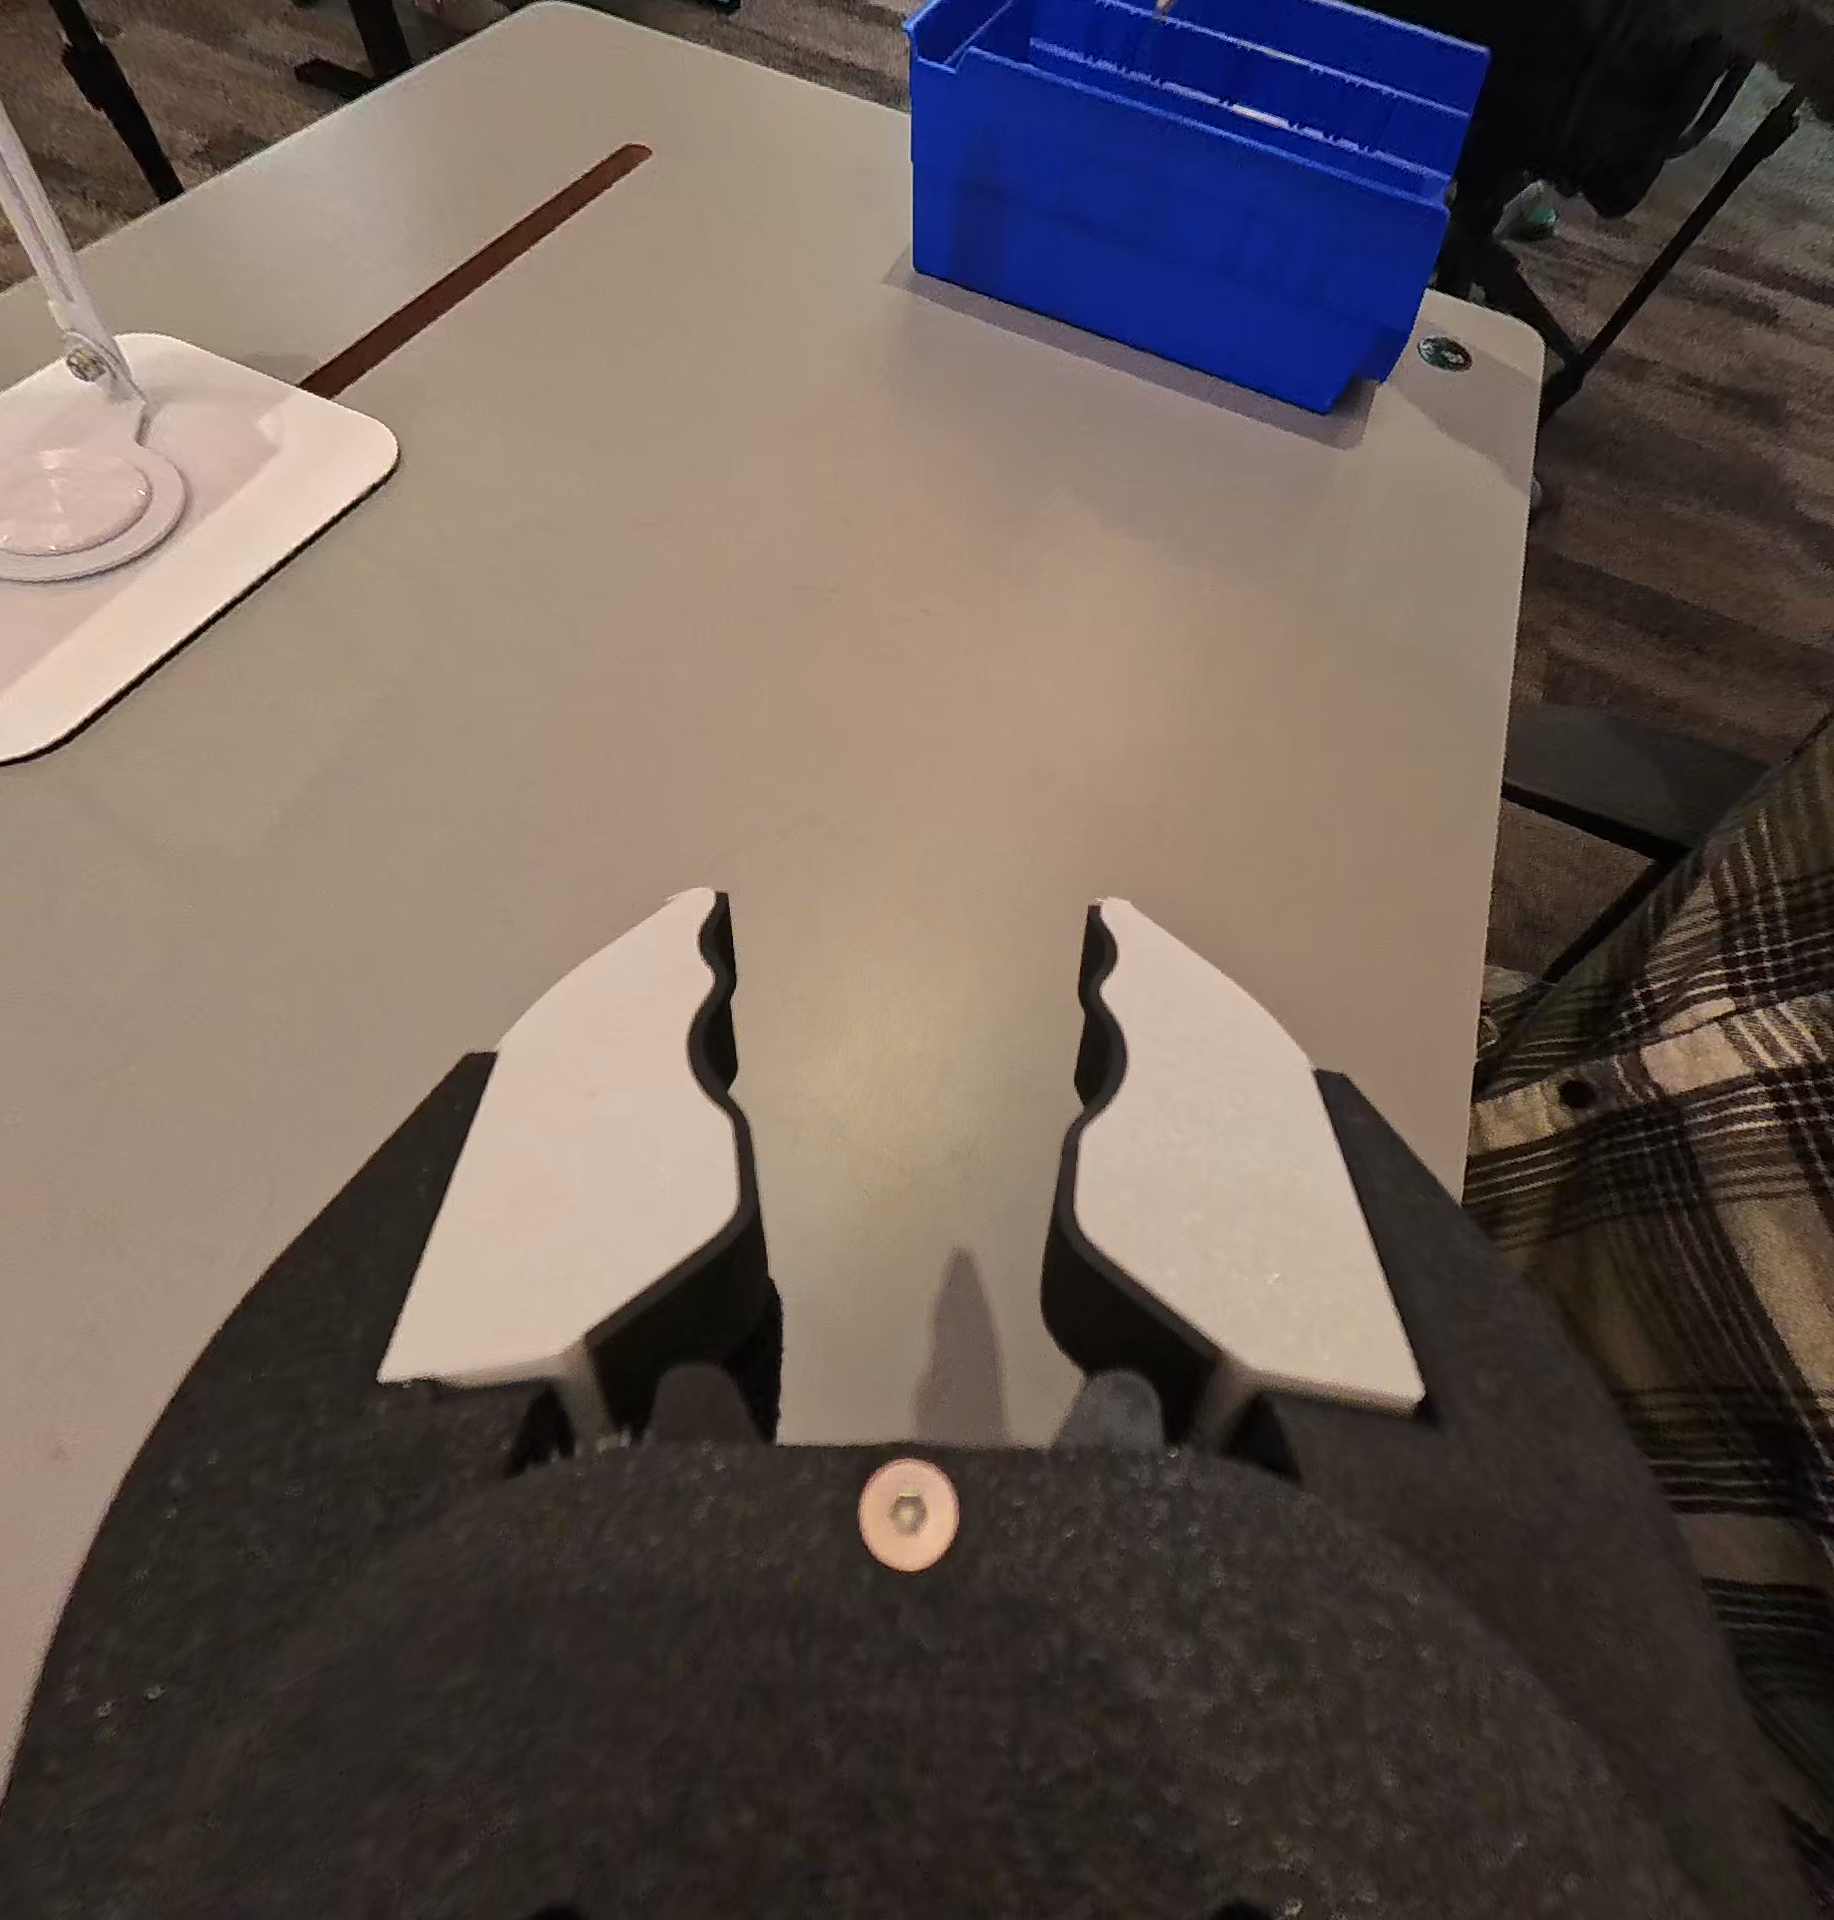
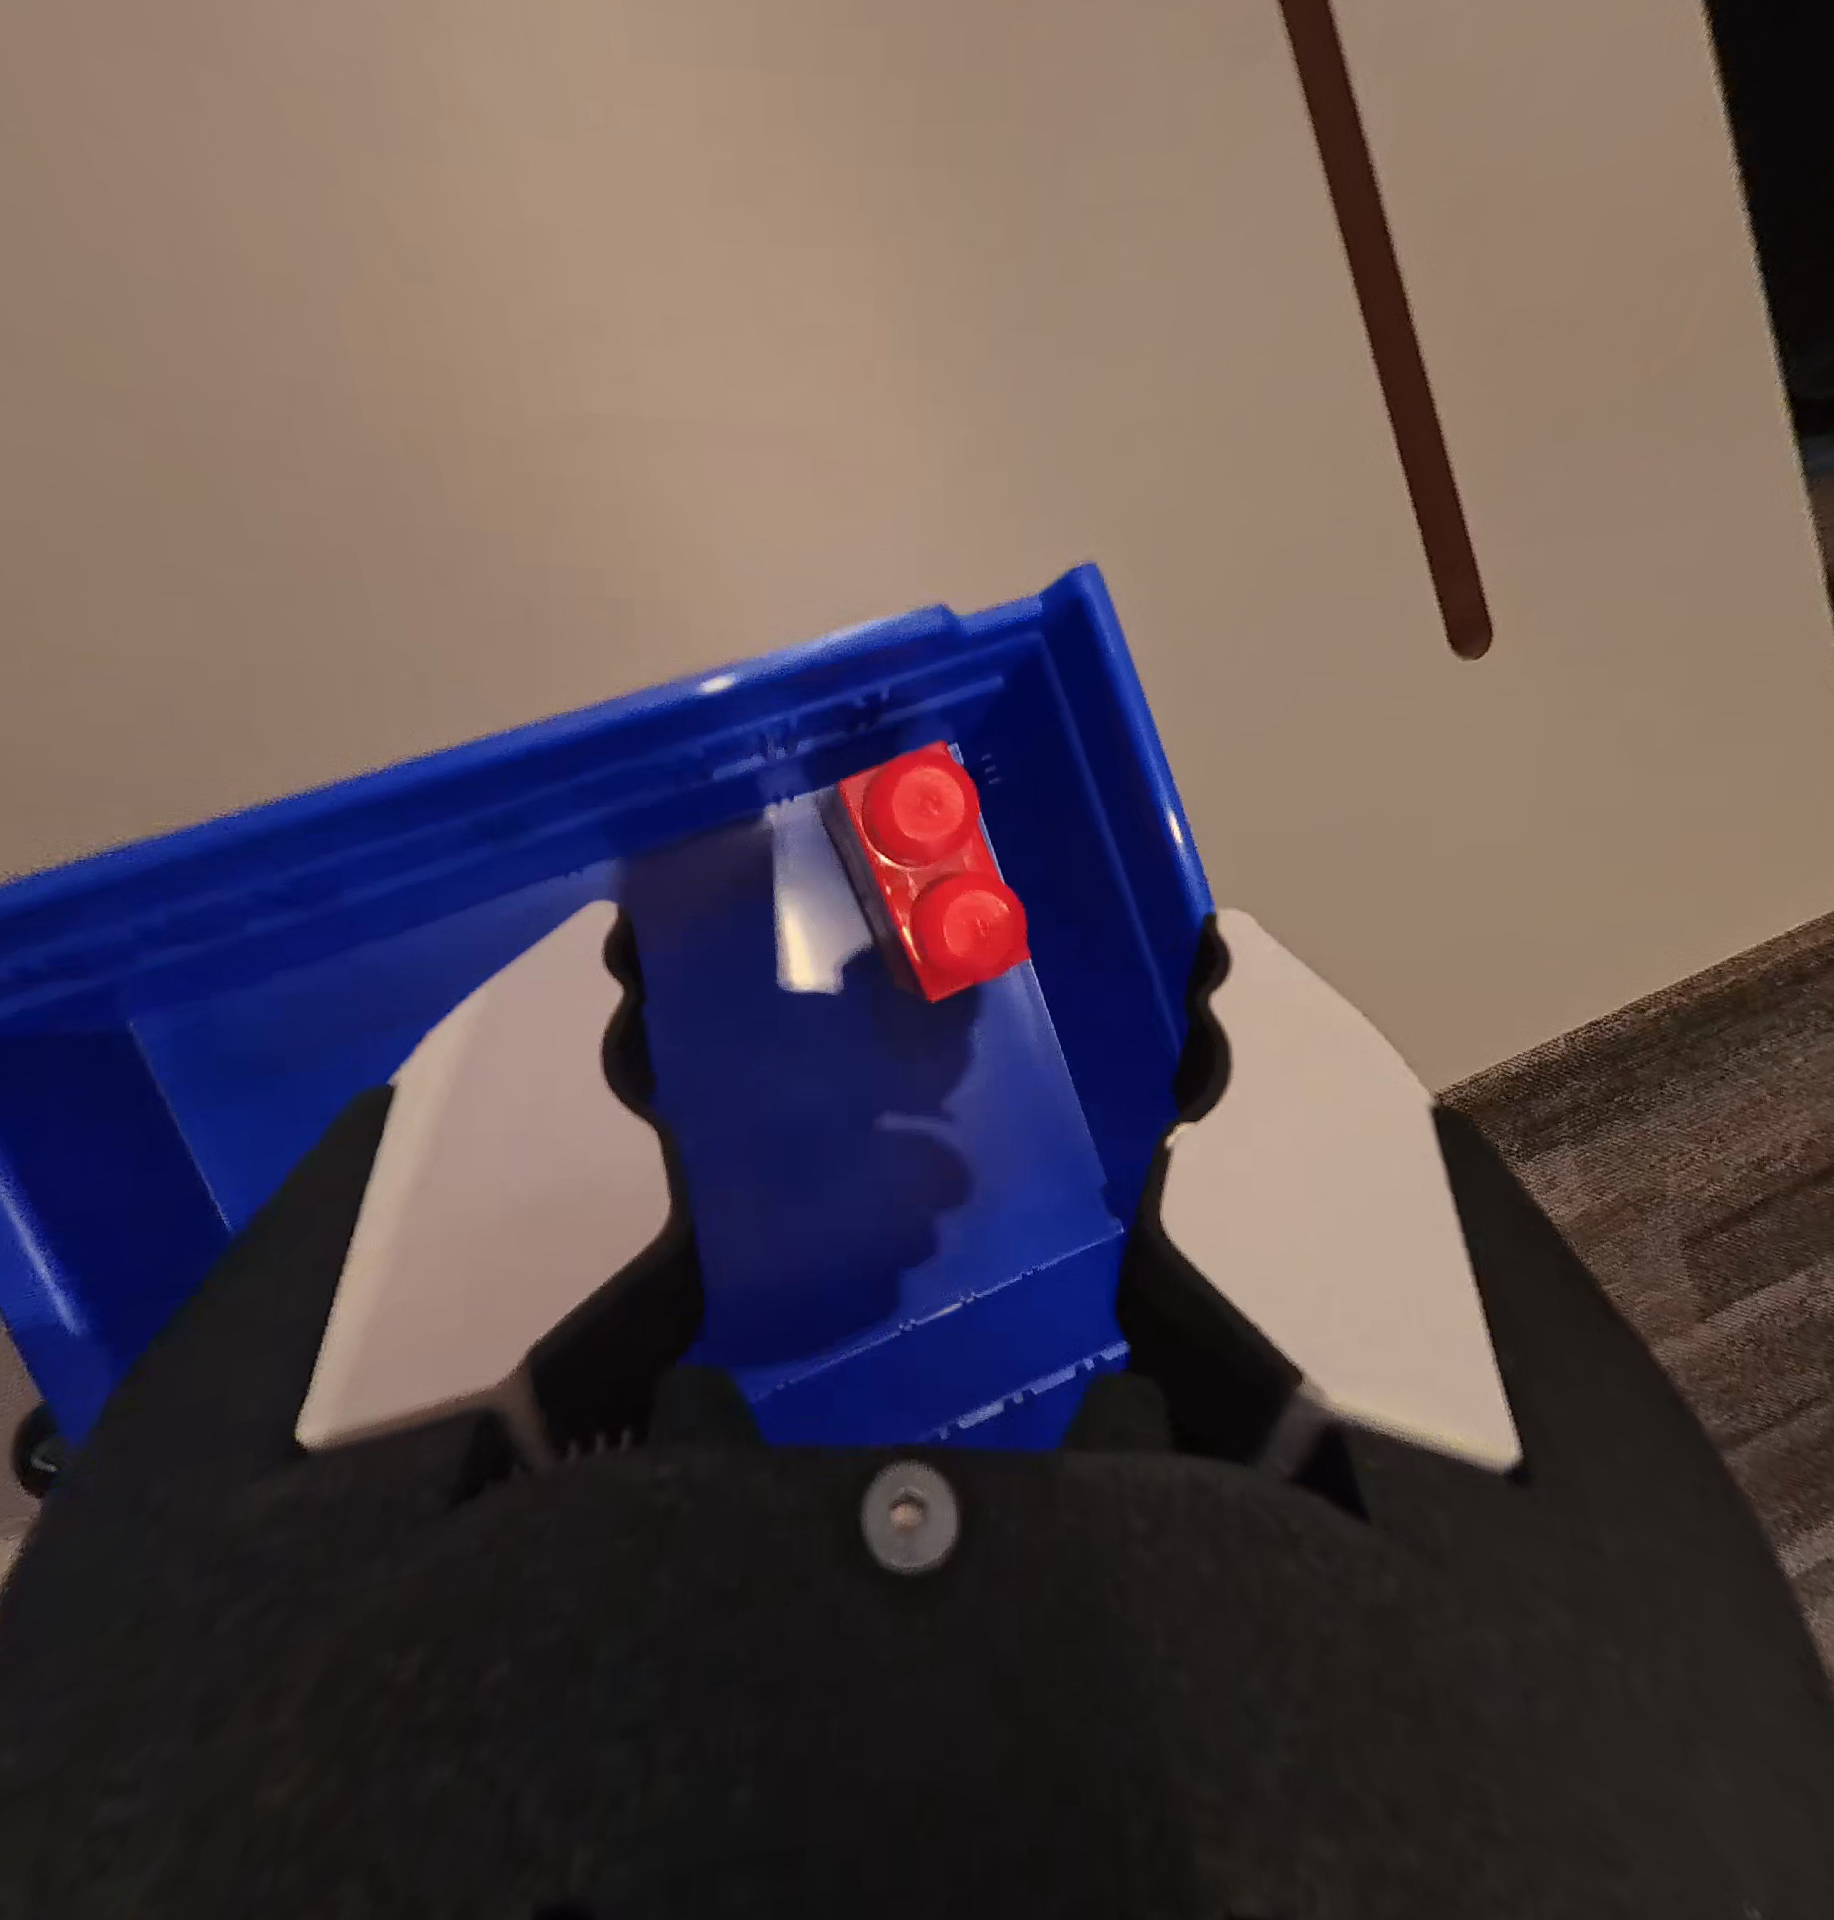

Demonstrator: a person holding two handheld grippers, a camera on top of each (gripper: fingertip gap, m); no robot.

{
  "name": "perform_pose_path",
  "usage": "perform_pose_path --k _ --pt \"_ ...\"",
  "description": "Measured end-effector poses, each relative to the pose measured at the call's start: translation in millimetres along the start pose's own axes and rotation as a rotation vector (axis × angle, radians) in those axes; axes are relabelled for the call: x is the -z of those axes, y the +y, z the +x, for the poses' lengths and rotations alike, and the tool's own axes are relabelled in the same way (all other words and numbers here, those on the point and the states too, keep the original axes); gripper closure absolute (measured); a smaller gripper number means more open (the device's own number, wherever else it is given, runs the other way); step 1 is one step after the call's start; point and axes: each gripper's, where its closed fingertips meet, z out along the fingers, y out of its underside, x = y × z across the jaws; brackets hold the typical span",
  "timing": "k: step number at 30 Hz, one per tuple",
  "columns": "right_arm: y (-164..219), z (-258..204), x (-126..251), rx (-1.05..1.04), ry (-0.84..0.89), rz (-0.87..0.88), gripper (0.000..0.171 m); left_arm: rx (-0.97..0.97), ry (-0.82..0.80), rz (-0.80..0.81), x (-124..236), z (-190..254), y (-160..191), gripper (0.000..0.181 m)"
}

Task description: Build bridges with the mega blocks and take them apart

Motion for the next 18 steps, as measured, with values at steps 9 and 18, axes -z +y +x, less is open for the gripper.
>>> perform_pose_path --k 9,18 --pt "-49 -13 17 -0.056 0.160 0.095 0.030 0.001 -0.011 0.065 14 -9 1 0.117" --pt "-95 -22 43 -0.200 0.399 0.214 0.026 0.011 -0.072 0.107 33 -26 7 0.116"
